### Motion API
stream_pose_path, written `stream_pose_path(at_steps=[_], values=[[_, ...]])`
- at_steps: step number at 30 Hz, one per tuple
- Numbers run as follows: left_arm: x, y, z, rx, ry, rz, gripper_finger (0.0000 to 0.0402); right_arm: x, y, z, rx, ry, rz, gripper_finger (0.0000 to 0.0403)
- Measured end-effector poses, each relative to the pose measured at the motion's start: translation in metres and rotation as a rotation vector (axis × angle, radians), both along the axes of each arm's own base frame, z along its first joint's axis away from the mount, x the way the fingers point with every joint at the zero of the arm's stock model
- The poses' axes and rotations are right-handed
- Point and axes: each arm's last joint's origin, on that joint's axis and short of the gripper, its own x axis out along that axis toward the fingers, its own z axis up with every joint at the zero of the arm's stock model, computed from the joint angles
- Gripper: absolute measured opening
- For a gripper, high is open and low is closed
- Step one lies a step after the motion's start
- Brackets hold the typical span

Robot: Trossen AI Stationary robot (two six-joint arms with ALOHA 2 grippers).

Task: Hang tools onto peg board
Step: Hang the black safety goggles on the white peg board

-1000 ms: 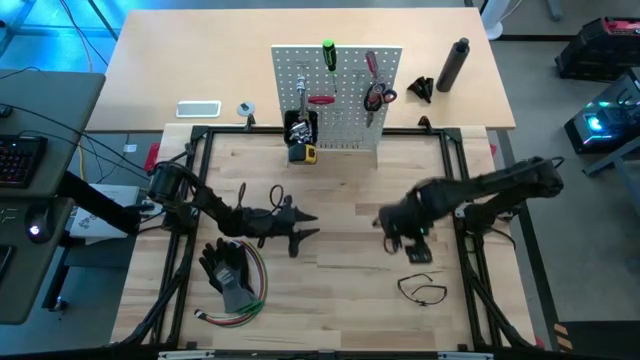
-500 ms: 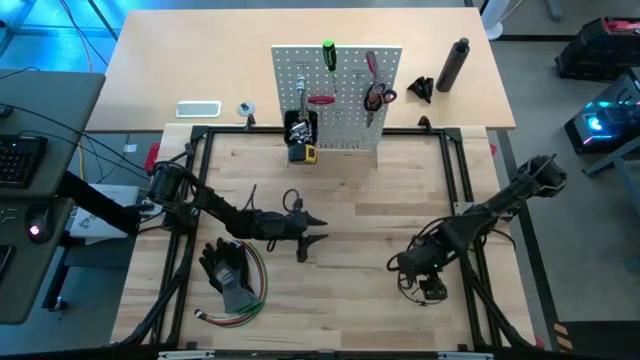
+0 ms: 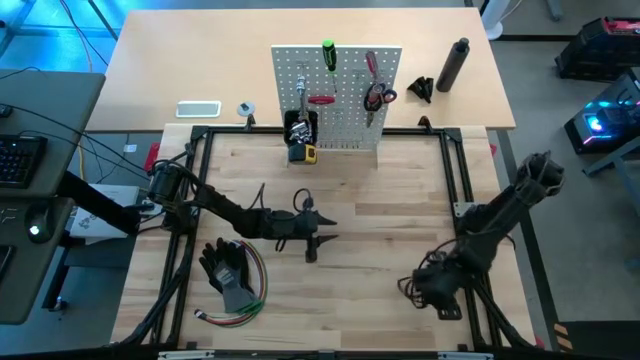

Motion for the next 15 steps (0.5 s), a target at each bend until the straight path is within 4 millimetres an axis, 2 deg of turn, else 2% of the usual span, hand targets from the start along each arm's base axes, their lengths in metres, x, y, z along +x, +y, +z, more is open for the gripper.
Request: stream_pose_path(at_steps=[9, 15], values=[[0.003, 0.007, 0.003, -0.013, -0.013, 0.025, 0.0165, -0.028, 0.022, -0.002, -0.087, -0.059, -0.067, 0.0261], [0.004, 0.01, 0.003, -0.031, -0.015, 0.036, 0.0165, -0.033, 0.037, -0.015, -0.146, -0.109, -0.001, 0.0261]])
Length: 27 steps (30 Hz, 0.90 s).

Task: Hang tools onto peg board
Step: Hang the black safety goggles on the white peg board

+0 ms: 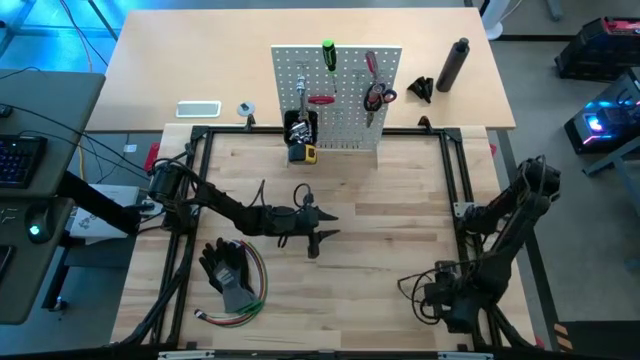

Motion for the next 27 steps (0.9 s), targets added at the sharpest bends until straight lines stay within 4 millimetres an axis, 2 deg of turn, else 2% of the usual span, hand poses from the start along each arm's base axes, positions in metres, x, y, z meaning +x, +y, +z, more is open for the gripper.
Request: stream_pose_path(at_steps=[9, 13, 18, 24, 25, 27], values=[[0.0, 0.0, 0.0, -0.008, -0.001, 0.002, 0.0165, 0.006, 0.012, -0.033, -0.125, 0.026, 0.091, 0.0259], [0.0, 0.001, 0.0, -0.007, 0.0, 0.004, 0.0165, 0.008, 0.015, -0.044, -0.155, 0.041, 0.115, 0.024], [0.0, 0.001, 0.0, -0.006, 0.001, 0.004, 0.0165, 0.009, 0.016, -0.048, -0.175, 0.026, 0.138, 0.017], [-0.001, 0.001, -0.003, 0.011, 0.037, 0.001, 0.0165, 0.016, 0.013, -0.048, -0.231, -0.053, 0.162, 0.003], [-0.001, 0.001, -0.005, 0.018, 0.052, 0.0, 0.0165, 0.019, 0.011, -0.047, -0.246, -0.069, 0.173, 0.0017], [-0.002, 0.001, -0.008, 0.029, 0.085, 0.002, 0.0165, 0.026, 0.007, -0.047, -0.287, -0.116, 0.171, 0.0017]])
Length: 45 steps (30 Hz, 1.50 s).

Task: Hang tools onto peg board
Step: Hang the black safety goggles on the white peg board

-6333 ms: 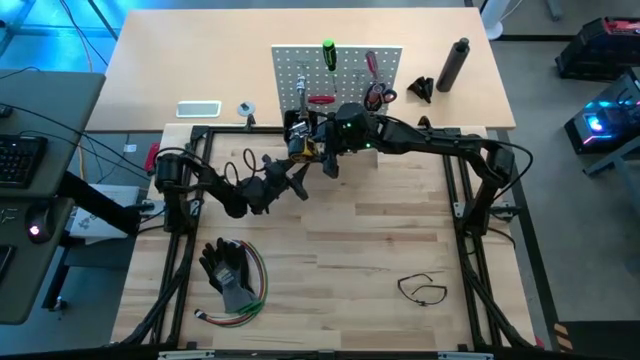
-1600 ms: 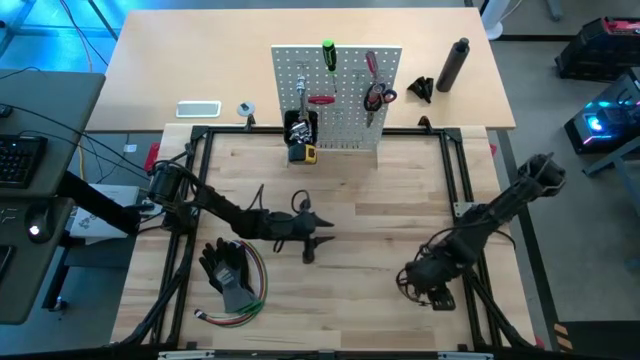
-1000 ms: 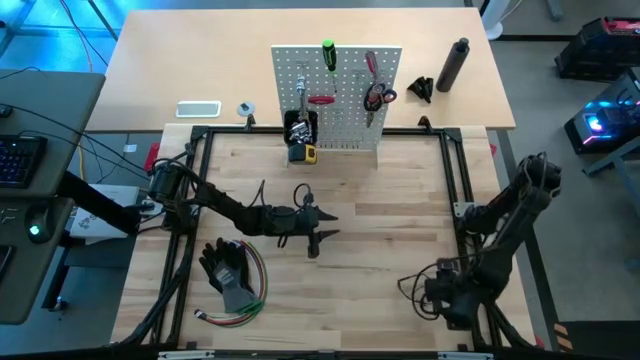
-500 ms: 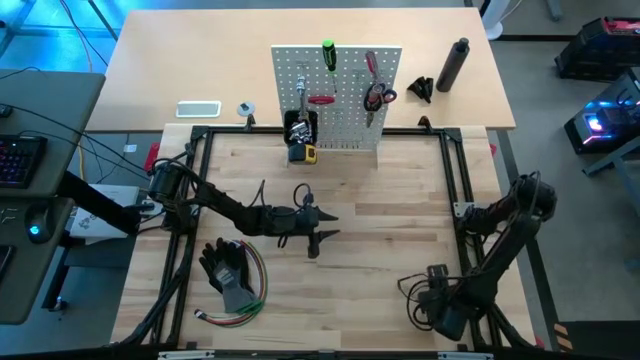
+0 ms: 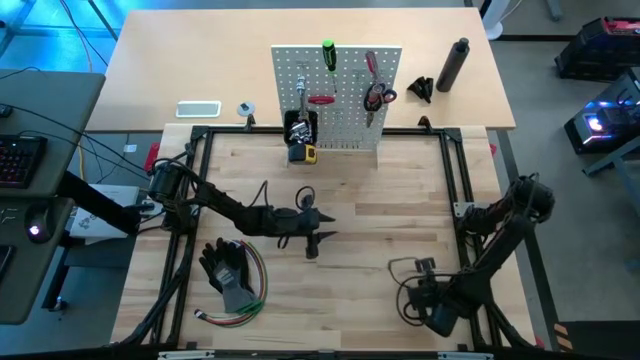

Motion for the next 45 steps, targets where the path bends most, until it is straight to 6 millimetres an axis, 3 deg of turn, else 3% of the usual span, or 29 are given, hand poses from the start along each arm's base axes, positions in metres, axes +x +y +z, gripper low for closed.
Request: stream_pose_path(at_steps=[7, 14, 21, 27, 33, 40, 45], values=[[-0.003, 0.001, -0.008, 0.018, 0.085, 0.013, 0.0165, 0.036, -0.029, 0.002, -0.188, -0.132, 0.04, 0.0009], [-0.007, -0.003, -0.015, 0.04, 0.172, -0.005, 0.0165, 0.079, -0.076, 0.006, -0.39, -0.199, 0.023, 0.0007], [-0.024, -0.005, -0.031, 0.038, 0.233, -0.013, 0.0165, 0.124, -0.125, 0.022, -0.283, -0.286, 0.065, 0.0007], [-0.037, -0.004, -0.038, 0.021, 0.202, -0.008, 0.0165, 0.148, -0.178, 0.042, -0.239, -0.406, 0.076, 0.0007], [-0.046, -0.002, -0.042, 0.022, 0.186, -0.009, 0.0165, 0.156, -0.24, 0.073, -0.208, -0.605, 0.062, 0.0007], [-0.051, 0.001, -0.045, 0.054, 0.198, -0.014, 0.0165, 0.142, -0.304, 0.109, -0.223, -0.844, 0.129, 0.0007], [-0.05, 0.006, -0.045, 0.073, 0.196, -0.005, 0.0165, 0.13, -0.338, 0.128, -0.217, -0.966, 0.217, 0.0007]])
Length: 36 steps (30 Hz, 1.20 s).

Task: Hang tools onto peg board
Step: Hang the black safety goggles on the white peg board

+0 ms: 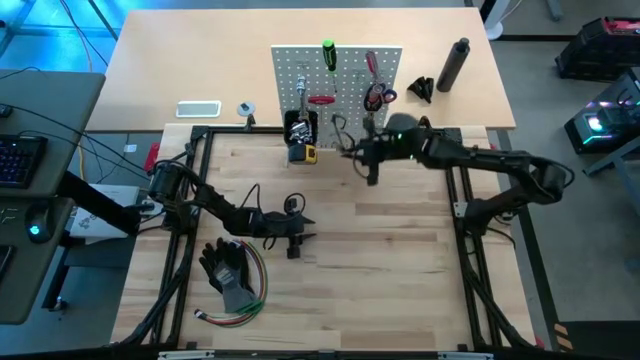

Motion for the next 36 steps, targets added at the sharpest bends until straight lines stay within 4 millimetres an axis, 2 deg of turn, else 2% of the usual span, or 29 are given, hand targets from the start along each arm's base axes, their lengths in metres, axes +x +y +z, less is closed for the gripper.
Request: stream_pose_path(at_steps=[7, 17, 24, 36], values=[[0.001, 0.007, 0.001, -0.004, -0.007, 0.026, 0.0165, -0.005, -0.022, 0.033, -0.06, -0.059, 0.102, 0.0007], [0.002, 0.008, 0.002, -0.018, -0.025, 0.036, 0.0165, -0.01, -0.027, 0.091, -0.186, -0.06, 0.151, 0.0007], [0.003, 0.008, 0.005, -0.022, -0.06, 0.037, 0.0165, -0.021, -0.036, 0.122, -0.251, -0.041, 0.083, 0.0007], [0.004, 0.009, 0.006, -0.027, -0.082, 0.069, 0.0165, -0.045, -0.067, 0.126, -0.189, -0.038, -0.008, 0.0007]])
